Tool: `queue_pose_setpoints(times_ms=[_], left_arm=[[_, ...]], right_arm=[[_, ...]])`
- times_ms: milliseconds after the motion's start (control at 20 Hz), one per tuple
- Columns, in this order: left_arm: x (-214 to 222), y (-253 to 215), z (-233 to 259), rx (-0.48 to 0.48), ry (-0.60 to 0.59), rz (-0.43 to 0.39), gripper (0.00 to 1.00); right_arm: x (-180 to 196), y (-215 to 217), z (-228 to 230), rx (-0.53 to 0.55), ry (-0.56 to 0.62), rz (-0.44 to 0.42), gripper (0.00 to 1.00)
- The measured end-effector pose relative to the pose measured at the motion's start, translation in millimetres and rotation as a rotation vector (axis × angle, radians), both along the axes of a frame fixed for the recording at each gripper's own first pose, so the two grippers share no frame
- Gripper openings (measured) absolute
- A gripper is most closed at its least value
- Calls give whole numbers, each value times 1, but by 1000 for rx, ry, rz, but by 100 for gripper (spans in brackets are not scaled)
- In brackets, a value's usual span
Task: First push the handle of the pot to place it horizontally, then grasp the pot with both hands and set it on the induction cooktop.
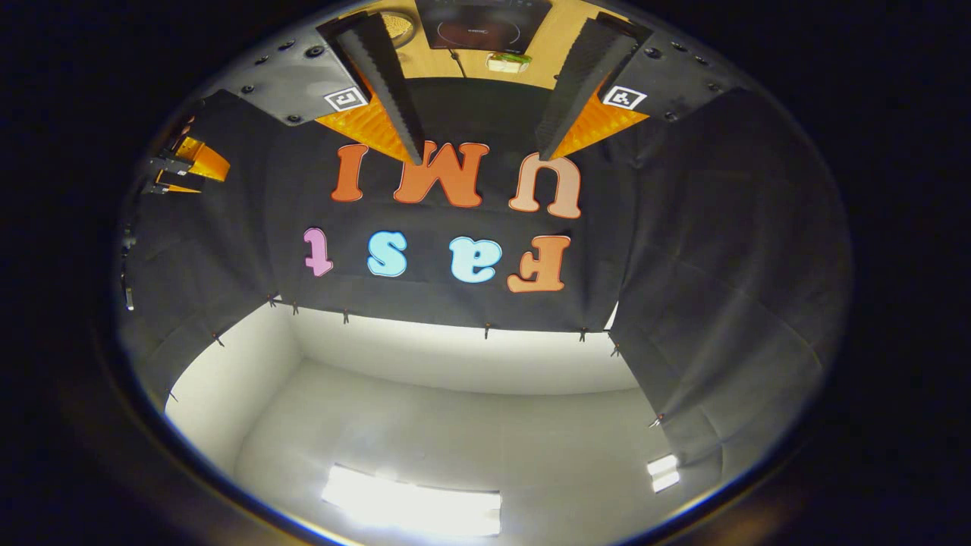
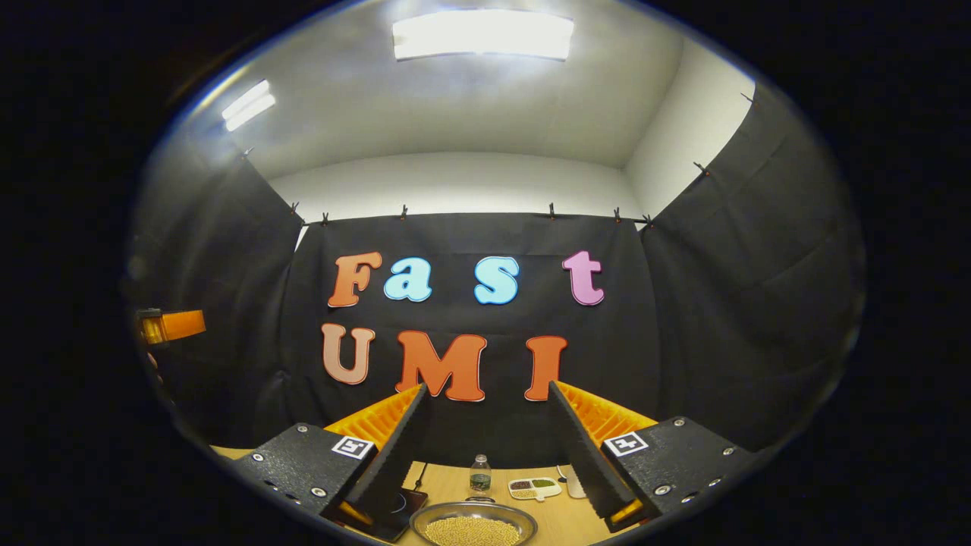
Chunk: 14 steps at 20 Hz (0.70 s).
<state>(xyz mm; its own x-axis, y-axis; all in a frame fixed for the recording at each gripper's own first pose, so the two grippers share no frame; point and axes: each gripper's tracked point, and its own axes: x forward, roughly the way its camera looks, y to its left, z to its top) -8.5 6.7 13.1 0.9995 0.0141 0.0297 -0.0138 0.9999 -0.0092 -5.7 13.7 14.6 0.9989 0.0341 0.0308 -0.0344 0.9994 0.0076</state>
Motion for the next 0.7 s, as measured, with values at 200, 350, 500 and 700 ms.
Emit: queue_pose_setpoints(times_ms=[200, 350, 500, 700], left_arm=[[7, 10, 1, -58, -23, -2, 96], [16, 28, -2, -24, -35, 40, 96], [25, 26, -9, -32, -19, 46, 96], [36, 23, -23, -14, 11, 42, 96]], right_arm=[[4, 18, -13, 0, 28, 51, 95], [6, 35, -33, -22, 85, 114, 95], [10, 45, -58, -26, 145, 161, 95], [10, 50, -88, 18, 229, 229, 84]])
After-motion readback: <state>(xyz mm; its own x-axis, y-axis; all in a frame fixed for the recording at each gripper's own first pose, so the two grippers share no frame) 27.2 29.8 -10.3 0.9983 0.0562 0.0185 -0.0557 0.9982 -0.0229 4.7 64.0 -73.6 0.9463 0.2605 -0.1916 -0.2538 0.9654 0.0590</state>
